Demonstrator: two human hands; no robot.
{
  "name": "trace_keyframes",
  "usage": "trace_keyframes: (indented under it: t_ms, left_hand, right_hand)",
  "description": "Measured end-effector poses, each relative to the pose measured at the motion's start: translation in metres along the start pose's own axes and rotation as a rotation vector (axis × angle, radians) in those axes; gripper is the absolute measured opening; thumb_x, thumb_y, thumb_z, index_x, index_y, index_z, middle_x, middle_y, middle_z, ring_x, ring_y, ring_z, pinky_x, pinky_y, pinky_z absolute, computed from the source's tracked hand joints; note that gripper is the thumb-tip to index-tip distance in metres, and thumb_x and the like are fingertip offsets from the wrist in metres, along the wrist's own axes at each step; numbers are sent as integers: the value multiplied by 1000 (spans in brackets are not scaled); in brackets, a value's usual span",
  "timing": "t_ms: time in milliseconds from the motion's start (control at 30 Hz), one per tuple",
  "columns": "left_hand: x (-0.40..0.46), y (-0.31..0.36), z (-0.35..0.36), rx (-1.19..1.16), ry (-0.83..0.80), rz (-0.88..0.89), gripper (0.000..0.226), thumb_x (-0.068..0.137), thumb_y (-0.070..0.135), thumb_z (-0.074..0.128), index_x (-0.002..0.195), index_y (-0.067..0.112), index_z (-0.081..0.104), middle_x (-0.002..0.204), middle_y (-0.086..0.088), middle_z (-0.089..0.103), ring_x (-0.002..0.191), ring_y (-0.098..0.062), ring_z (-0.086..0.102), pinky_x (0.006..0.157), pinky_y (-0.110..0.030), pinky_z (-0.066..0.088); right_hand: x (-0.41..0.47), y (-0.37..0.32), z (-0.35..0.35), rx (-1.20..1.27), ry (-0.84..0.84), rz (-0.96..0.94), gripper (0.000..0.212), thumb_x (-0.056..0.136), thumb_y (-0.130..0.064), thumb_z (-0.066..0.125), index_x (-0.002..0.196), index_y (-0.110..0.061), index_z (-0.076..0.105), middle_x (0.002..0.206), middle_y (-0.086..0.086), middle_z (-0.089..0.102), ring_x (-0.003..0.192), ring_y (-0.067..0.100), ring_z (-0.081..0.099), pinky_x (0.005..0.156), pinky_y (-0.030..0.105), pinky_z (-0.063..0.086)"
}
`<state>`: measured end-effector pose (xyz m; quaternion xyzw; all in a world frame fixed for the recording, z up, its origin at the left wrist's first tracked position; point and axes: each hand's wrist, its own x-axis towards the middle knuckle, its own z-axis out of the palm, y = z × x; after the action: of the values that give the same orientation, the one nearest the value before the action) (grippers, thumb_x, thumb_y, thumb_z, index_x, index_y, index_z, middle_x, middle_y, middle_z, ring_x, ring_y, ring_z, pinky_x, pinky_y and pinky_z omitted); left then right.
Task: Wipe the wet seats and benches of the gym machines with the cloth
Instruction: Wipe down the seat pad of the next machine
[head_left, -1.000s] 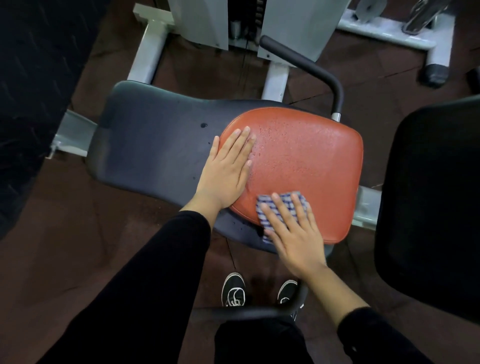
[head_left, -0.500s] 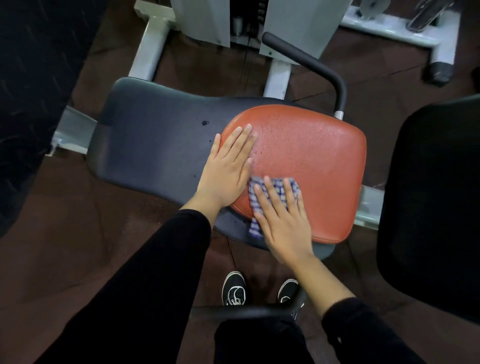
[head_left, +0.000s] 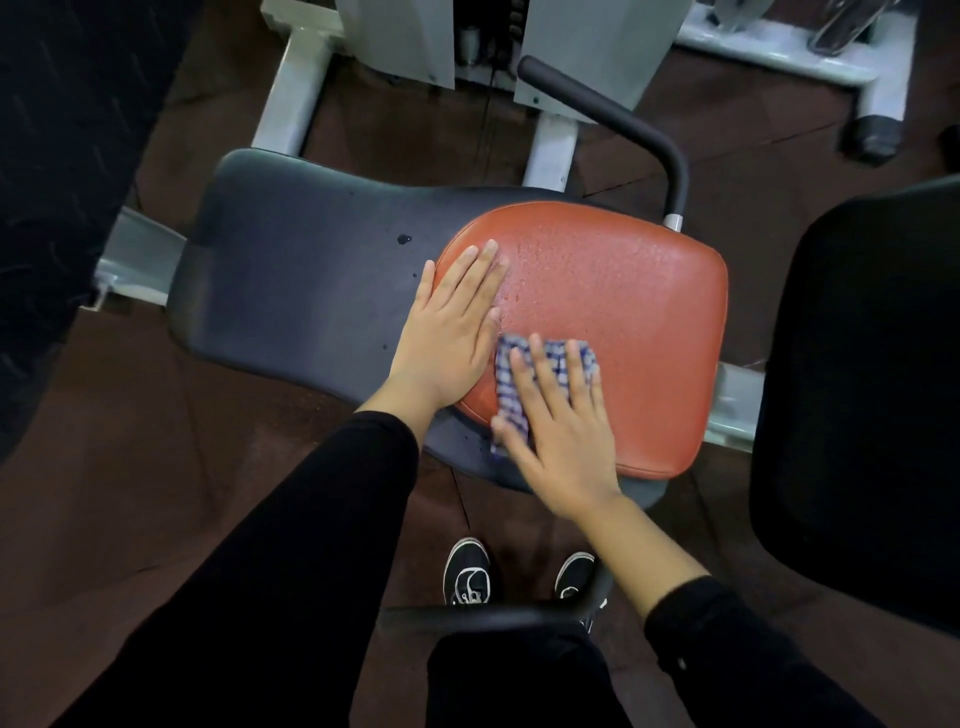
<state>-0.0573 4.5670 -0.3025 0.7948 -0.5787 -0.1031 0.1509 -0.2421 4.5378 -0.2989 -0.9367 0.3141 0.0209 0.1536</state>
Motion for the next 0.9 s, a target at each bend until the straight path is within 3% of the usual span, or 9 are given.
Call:
trace_keyframes:
  t_ms: [67, 267, 400, 500, 567, 667, 767, 900]
  left_hand:
    - [0, 1, 0, 7, -1, -5, 52, 103, 30, 20, 152, 15, 23, 160, -3, 20, 148, -18, 12, 119, -43, -1]
    - [0, 2, -1, -1, 15, -13, 52, 102, 30, 19, 151, 14, 27, 159, -3, 22, 147, -19, 15, 119, -43, -1]
    - [0, 2, -2, -4, 5, -16, 54, 102, 31, 17, 152, 14, 26, 159, -3, 21, 148, -18, 14, 119, -42, -2]
    - [0, 2, -2, -4, -2, -16, 54, 102, 32, 18, 152, 15, 25, 159, -3, 21, 148, -18, 13, 119, -42, -2]
    - [0, 2, -2, -4, -2, -19, 54, 102, 32, 18, 152, 15, 24, 160, -2, 20, 148, -18, 13, 119, -42, -3]
    - [0, 1, -3, -7, 5, -14, 53, 102, 31, 19, 152, 14, 26, 159, -3, 21, 148, -19, 14, 119, -43, -2]
    - [0, 2, -2, -4, 8, -13, 53, 101, 30, 20, 151, 13, 27, 159, -4, 23, 147, -20, 16, 119, -45, 0]
    - [0, 3, -3, 2, 4, -22, 53, 102, 30, 20, 152, 15, 25, 159, -3, 21, 148, -18, 13, 119, -41, -4]
  right_hand:
    - [-19, 15, 1, -18, -38, -125, 69, 93, -52, 39, 152, -23, 16, 160, 0, 9, 147, 29, -1, 118, 50, 8]
    - [-37, 51, 1, -16, 23, -296, 61, 88, -19, 46, 146, -21, 29, 153, 1, 30, 143, 31, 22, 114, 49, 23]
    - [-23, 45, -16, 270, 149, -181, 45, 87, -16, 48, 132, -15, 49, 133, 4, 55, 128, 22, 41, 105, 41, 33]
    - [-1, 38, -36, 522, 193, -95, 38, 91, -22, 45, 129, -16, 48, 115, 0, 59, 108, 13, 50, 96, 32, 40]
    - [14, 36, -46, 581, 196, -56, 40, 93, -21, 49, 132, -17, 46, 114, -3, 58, 105, 9, 50, 94, 25, 38]
    - [29, 41, -51, 408, 144, -120, 41, 92, -28, 50, 131, -15, 49, 122, 2, 60, 113, 17, 52, 97, 28, 33]
    - [28, 46, -43, 133, 108, -210, 45, 92, -39, 51, 131, -18, 51, 128, -1, 58, 126, 22, 47, 110, 39, 26]
    - [21, 48, -36, 162, 115, -230, 45, 92, -30, 50, 132, -12, 51, 134, 7, 52, 130, 24, 42, 115, 43, 22]
